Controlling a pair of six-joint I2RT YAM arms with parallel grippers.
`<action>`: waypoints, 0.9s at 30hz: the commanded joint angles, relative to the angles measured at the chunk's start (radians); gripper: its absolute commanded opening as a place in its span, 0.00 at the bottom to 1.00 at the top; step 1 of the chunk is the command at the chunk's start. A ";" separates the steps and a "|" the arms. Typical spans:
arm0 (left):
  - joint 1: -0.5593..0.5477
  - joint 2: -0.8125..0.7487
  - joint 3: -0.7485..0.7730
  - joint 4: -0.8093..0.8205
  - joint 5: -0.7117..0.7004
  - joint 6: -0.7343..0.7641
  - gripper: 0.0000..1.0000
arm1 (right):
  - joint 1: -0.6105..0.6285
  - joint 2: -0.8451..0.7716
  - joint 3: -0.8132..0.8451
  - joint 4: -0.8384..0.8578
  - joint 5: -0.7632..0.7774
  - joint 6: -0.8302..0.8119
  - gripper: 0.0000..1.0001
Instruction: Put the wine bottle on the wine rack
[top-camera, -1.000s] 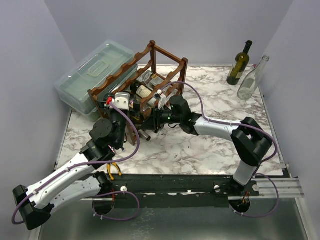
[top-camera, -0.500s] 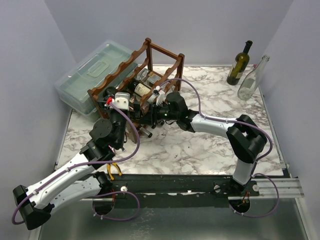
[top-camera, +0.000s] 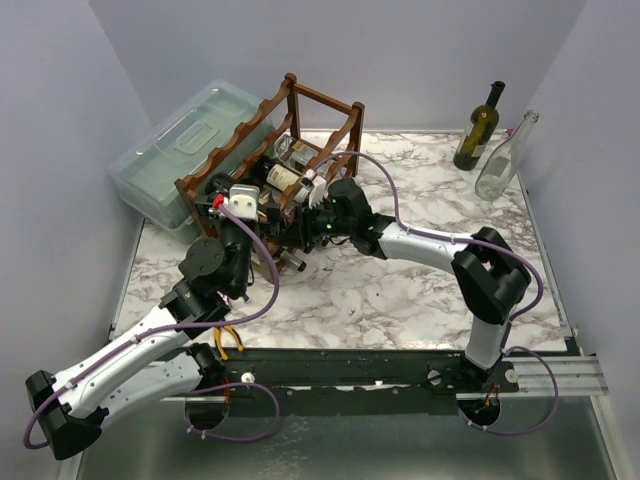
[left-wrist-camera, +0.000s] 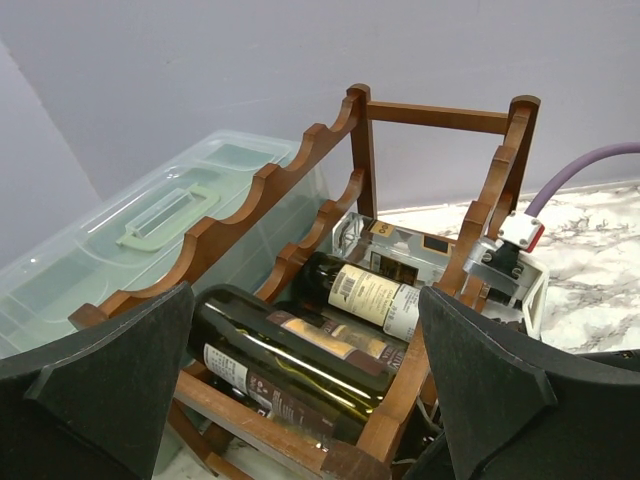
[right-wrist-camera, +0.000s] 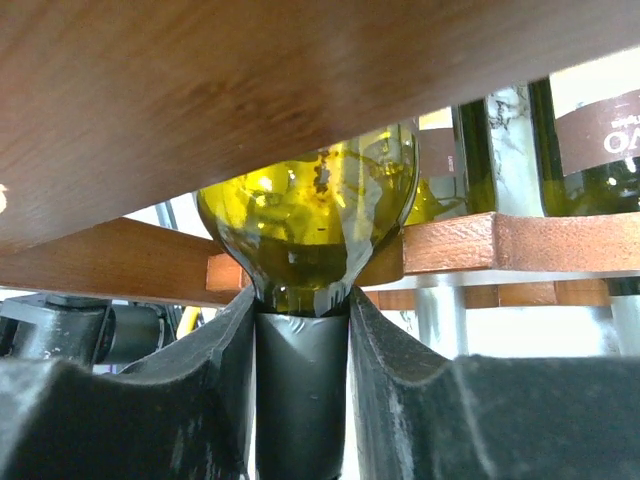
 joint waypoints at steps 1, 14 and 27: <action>0.005 -0.008 0.030 -0.001 0.019 -0.016 0.95 | 0.001 0.012 0.047 0.040 -0.004 -0.063 0.42; 0.005 -0.002 0.030 -0.005 0.022 -0.018 0.95 | 0.002 -0.050 -0.036 0.043 0.029 -0.041 0.70; 0.004 0.004 0.031 -0.009 0.032 -0.026 0.95 | 0.001 -0.162 -0.182 0.010 0.053 -0.041 0.68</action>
